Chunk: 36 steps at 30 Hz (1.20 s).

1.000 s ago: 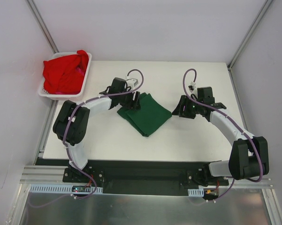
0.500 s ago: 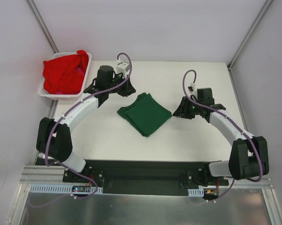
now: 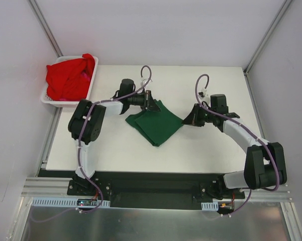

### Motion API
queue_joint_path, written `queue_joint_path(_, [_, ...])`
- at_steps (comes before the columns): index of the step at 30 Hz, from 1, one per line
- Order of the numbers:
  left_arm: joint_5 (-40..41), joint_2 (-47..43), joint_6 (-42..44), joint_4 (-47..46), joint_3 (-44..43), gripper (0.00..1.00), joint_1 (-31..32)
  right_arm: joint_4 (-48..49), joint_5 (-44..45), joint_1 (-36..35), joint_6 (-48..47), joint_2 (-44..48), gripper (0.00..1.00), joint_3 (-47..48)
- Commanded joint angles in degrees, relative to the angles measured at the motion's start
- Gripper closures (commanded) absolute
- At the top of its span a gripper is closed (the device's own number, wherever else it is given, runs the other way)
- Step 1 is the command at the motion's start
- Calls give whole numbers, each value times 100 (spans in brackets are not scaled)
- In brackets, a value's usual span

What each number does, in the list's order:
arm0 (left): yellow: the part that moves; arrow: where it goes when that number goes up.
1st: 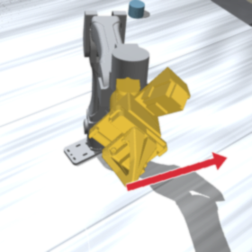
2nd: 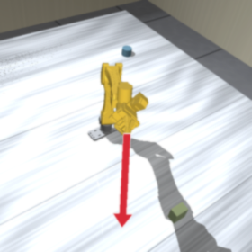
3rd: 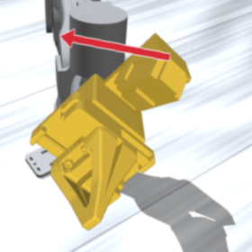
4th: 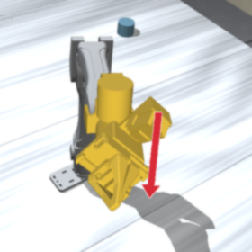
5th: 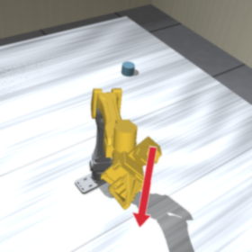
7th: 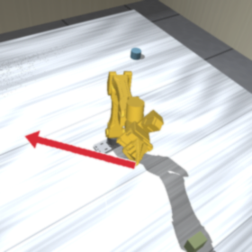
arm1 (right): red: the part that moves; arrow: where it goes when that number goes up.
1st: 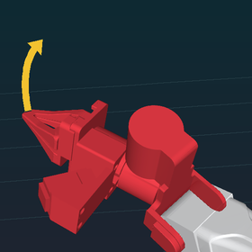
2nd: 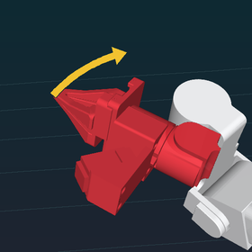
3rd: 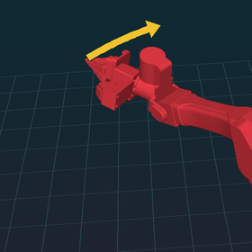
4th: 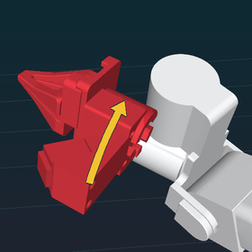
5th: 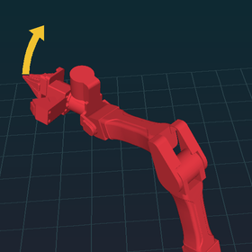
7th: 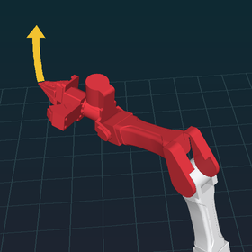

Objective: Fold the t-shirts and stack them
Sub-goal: Fold the tshirt

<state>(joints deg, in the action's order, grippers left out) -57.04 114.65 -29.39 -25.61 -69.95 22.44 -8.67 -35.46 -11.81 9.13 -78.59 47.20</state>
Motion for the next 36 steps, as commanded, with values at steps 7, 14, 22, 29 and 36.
queue_joint_path(7, [-1213, 1200, -2880, -3838, -642, 100, -11, 2228, -1911, 12, 967, -1087, 99, -53])
queue_joint_path(14, [-1257, 1384, -2862, -3733, -695, 100, -11, 3405, -2421, -110, 1802, -1913, 99, 70])
queue_joint_path(22, [-1240, 1428, -2186, -2407, -739, 100, -11, 4846, -2615, -304, 2804, -2758, 99, 70])
queue_joint_path(29, [-1240, 1666, -1817, -1686, -730, 100, -11, 7385, -2703, -365, 4649, -3856, 99, -62])
queue_joint_path(36, [-941, 1736, -1491, -1000, -555, 100, -20, 9496, -2589, -383, 6004, -4745, 99, -53])
